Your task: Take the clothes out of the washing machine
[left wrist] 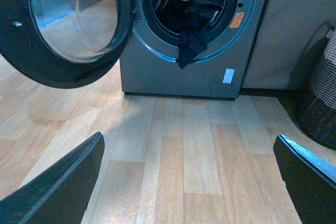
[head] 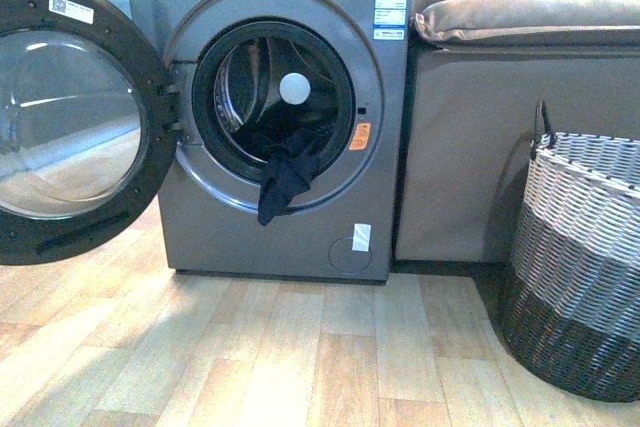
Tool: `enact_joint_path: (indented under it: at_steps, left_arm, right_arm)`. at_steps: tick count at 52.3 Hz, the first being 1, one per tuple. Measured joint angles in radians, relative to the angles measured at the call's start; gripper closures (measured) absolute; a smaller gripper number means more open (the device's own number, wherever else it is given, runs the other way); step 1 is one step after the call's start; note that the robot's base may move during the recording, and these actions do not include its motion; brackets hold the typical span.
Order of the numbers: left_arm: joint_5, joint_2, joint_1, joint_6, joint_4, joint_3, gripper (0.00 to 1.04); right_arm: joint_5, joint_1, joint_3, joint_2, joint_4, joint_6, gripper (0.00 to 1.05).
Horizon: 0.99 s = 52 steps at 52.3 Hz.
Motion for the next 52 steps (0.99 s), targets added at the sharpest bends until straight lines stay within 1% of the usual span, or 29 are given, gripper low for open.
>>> enact_joint_path:
  at_steps: [52]
  left_arm:
    - [0.0,0.002,0.0,0.0,-0.001,0.0,0.07]
  right_arm:
    - [0.003,0.0,0.0,0.0,-0.001,0.0,0.07]
